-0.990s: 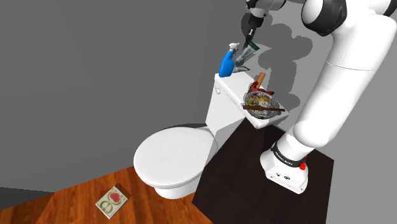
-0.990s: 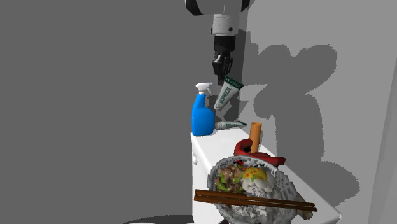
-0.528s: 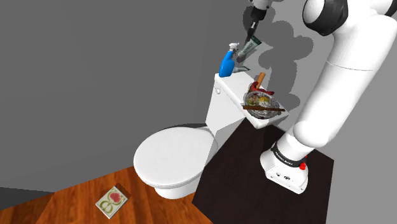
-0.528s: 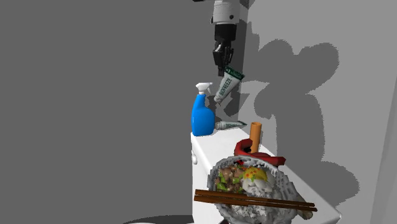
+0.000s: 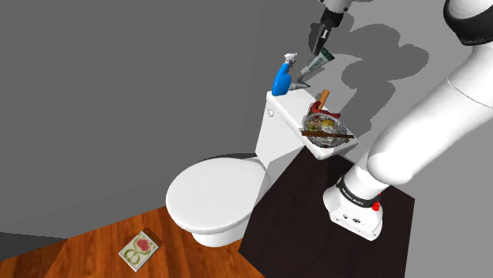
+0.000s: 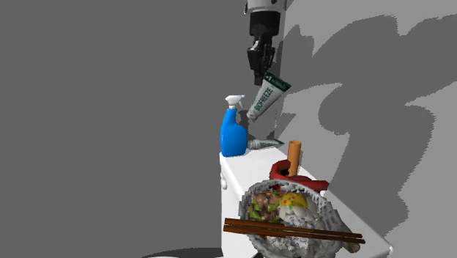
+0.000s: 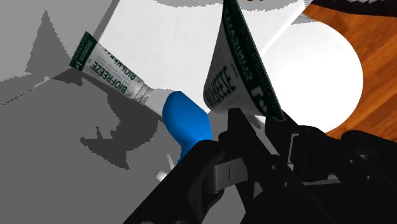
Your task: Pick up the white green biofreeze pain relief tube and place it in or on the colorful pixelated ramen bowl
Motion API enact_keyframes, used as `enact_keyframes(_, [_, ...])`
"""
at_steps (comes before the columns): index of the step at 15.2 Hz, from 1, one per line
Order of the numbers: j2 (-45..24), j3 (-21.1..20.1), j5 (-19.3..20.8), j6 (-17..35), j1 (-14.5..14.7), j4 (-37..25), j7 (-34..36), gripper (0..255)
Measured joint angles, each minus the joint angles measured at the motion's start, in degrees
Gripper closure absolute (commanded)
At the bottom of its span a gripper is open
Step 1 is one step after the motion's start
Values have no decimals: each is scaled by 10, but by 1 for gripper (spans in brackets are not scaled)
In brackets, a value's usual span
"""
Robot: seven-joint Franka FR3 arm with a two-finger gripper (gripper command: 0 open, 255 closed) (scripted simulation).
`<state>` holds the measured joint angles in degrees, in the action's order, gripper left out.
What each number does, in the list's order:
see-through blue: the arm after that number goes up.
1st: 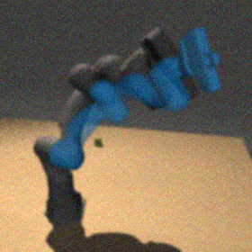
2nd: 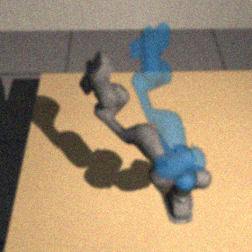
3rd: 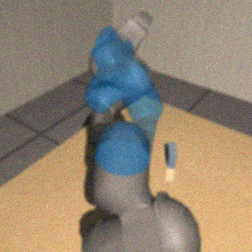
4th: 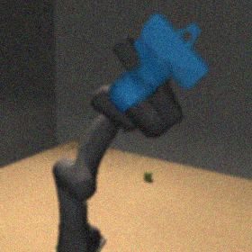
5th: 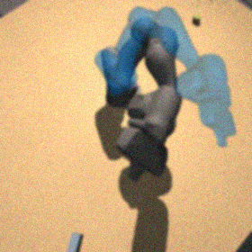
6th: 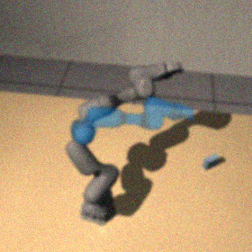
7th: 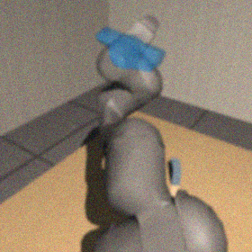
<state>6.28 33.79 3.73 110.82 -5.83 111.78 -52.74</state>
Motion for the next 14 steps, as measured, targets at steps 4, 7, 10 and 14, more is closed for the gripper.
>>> enact_keyframes(4, [110, -31, 58, -11, -5, 89, 52, 255])
enact_keyframes(7, [179, -56, 84, -30, -15, 137, 79, 255])
enact_keyframes(10, [258, -87, 105, -57, -30, 190, 107, 255])
enact_keyframes(14, [351, -126, 113, -99, -46, 246, 136, 255])
